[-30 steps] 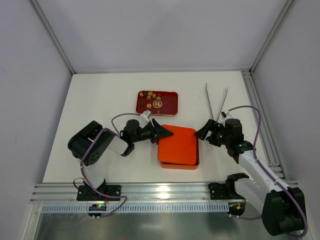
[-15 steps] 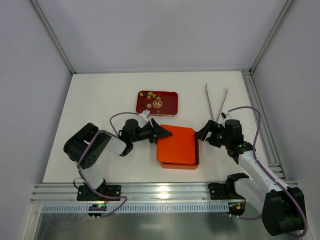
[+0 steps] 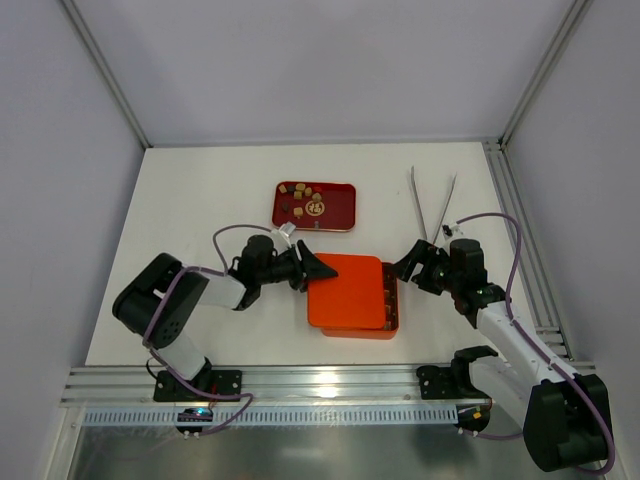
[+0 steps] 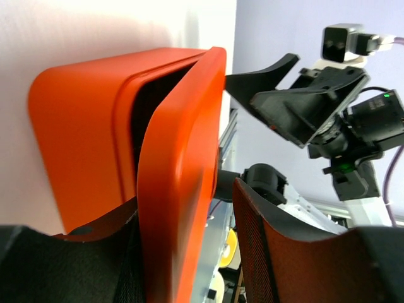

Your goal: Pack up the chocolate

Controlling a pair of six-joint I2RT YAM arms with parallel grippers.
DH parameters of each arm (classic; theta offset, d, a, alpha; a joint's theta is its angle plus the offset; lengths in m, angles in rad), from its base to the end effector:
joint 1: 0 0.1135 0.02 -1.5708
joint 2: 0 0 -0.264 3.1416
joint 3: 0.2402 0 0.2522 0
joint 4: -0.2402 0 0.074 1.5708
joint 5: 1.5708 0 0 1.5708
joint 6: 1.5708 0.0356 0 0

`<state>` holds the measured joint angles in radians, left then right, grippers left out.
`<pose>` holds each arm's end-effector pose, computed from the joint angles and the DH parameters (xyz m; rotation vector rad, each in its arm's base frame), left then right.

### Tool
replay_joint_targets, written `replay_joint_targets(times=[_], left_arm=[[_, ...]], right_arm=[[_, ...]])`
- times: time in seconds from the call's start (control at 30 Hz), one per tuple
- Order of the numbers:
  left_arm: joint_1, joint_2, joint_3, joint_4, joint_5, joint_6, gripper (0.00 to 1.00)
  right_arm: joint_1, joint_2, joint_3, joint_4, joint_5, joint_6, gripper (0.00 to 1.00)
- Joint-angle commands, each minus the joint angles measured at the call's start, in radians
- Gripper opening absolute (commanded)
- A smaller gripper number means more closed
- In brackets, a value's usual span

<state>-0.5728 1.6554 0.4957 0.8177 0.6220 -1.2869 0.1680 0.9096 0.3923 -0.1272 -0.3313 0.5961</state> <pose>0.2343 -0.1758 0.1415 -0.3101 2.2998 -1.7147 0.1820 0.0426 0.1882 0.2985 2.2698 0.7787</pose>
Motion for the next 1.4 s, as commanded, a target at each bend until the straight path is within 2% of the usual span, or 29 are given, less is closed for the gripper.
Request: replay_joint_targets(times=[0.0, 0.5, 0.63, 1.0, 1.37], left_arm=[[0.010, -0.049, 0.010, -0.071, 0.028, 0.052, 0.48], [0.031, -0.114, 0.092, -0.442, 0.027, 0.221, 0.52], [0.034, -0.108, 0.110, -0.494, 0.028, 0.245, 0.52], [0.053, -0.155, 0.145, -0.542, 0.073, 0.270, 0.57], [0.105, -0.178, 0.145, -0.546, 0.147, 0.278, 0.56]], right_arm=[[-0.001, -0.012, -0.003, 0.047, 0.012, 0.002, 0.84], [-0.001, -0.017, -0.018, 0.054, 0.011, 0.004, 0.84], [-0.002, -0.018, -0.020, 0.055, 0.011, 0.004, 0.84], [-0.001, -0.018, -0.029, 0.063, 0.014, 0.002, 0.84], [-0.001, -0.014, -0.035, 0.074, 0.011, 0.002, 0.81]])
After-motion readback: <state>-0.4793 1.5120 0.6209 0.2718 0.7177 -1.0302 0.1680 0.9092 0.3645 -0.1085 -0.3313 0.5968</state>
